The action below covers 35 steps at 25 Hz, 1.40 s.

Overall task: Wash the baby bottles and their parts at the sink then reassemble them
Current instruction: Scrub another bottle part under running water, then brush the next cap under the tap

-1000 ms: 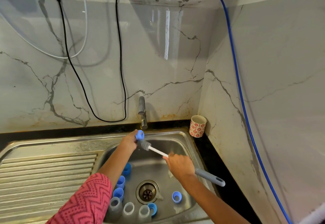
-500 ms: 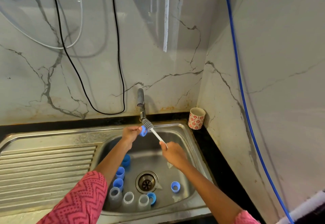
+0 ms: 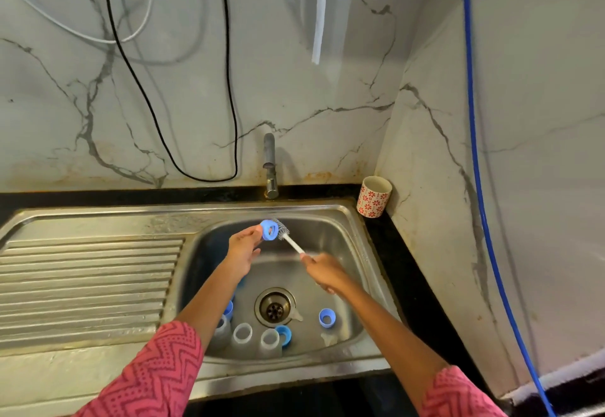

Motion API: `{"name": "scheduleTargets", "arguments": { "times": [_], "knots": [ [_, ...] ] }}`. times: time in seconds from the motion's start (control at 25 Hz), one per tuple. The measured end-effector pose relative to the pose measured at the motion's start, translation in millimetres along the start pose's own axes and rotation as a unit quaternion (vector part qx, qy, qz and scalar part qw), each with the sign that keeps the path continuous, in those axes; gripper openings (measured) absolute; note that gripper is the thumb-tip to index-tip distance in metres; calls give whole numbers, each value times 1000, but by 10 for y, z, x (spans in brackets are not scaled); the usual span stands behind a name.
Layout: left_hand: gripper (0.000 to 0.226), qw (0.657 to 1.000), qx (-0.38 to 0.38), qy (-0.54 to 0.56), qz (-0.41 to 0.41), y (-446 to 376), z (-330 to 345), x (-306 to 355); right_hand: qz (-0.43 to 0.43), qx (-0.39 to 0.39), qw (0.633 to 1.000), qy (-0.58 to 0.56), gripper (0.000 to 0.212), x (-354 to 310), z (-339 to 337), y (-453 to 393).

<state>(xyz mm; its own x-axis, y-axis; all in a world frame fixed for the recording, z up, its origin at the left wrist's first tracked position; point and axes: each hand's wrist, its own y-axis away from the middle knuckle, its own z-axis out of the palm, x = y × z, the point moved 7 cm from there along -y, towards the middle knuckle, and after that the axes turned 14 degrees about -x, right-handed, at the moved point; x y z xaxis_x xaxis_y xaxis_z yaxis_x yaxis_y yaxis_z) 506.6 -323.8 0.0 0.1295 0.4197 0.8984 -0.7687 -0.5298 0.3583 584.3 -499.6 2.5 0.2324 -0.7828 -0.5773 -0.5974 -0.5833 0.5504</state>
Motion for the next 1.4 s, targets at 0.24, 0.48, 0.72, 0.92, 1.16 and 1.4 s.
{"name": "scheduleTargets", "arguments": {
  "times": [0.24,0.48,0.72,0.92,1.16,1.4],
  "knots": [
    [23,984,142,-90,55,-69,-591,-101,44,-42,989,135,48,170,187,-107],
    [16,924,-110,-360,-63,-330,-160,-959,94,-9,988,123,53,465,-3,-222],
    [30,713,-306,-615,-143,-249,747,-1984,142,-13,981,131,50,748,22,-442],
    [22,679,-326,-630,-190,-260,892,-2143,161,-15,980,116,54,894,-12,-592],
    [12,694,-388,-588,-146,-408,686,-2091,152,-41,984,86,53,871,87,-697],
    [37,646,-196,-713,-189,-600,281,-1800,143,-28,985,88,53,886,26,-717]
  ]
}}
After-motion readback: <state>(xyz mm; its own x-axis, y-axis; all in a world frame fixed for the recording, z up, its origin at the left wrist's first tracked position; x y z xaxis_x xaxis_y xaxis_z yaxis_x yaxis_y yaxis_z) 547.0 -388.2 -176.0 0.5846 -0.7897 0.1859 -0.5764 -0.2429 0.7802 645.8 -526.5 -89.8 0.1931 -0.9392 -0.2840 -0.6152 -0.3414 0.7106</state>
